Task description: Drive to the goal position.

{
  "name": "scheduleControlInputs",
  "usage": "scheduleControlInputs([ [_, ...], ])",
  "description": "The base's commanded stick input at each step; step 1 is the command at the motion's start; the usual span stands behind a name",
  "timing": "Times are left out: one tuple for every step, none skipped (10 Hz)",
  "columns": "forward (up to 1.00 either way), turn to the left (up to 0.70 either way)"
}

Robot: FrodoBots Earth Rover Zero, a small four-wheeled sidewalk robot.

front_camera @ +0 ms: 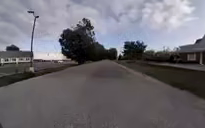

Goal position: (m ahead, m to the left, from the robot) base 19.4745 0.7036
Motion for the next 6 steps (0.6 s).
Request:
scheduleControlInputs([
  [0.70,0.00],
  [0.70,0.00],
  [0.70,0.00],
  [0.70,0.00],
  [0.70,0.00],
  [0.70,0.00],
])
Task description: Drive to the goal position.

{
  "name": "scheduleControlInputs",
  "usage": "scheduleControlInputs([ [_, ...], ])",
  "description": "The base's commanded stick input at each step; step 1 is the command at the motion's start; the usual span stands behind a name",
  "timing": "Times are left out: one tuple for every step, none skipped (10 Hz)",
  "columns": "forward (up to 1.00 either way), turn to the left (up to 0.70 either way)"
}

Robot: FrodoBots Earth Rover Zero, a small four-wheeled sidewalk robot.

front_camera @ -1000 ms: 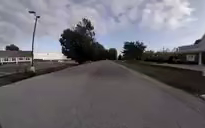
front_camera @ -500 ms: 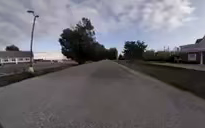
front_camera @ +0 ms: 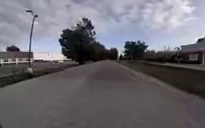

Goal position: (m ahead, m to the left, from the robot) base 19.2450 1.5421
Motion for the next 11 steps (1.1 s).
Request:
scheduleControlInputs([
  [0.70,0.00],
  [0.70,0.00],
  [0.70,0.00],
  [0.70,0.00],
  [0.70,0.00],
  [0.70,0.00],
  [0.70,0.00],
  [0.70,0.00],
  [0.70,0.00],
  [0.70,0.00],
  [0.70,0.00],
])
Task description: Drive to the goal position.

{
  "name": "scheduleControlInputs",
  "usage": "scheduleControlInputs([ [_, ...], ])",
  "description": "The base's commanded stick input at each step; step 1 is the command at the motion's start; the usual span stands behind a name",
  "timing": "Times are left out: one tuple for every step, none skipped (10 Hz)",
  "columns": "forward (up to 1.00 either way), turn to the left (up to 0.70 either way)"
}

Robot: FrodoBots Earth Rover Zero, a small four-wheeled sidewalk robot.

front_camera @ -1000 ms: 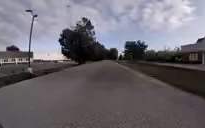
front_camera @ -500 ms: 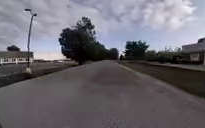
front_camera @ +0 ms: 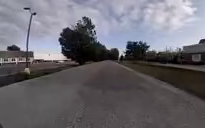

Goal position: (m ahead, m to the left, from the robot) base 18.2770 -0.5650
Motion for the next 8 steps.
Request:
scheduleControlInputs([
  [0.70,0.00],
  [0.70,0.10],
  [0.70,0.33],
  [0.70,0.35],
  [0.70,0.35],
  [0.70,0.00],
  [0.70,0.00],
  [0.70,0.00],
])
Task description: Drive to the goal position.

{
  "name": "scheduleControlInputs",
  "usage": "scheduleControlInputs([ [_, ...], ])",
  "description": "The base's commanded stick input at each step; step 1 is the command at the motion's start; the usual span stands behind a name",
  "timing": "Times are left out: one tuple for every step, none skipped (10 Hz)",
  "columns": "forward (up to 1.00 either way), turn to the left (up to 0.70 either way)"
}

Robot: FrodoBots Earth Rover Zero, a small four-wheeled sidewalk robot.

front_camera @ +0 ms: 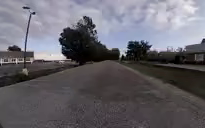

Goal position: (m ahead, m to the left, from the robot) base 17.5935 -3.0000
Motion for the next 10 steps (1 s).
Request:
scheduleControlInputs([
  [0.70,0.00],
  [0.70,0.00],
  [0.70,0.00],
  [0.70,-0.35],
  [0.70,-0.35],
  [0.70,-0.35],
  [0.70,-0.35],
  [0.70,-0.35],
  [0.70,0.00],
  [0.70,0.00],
])
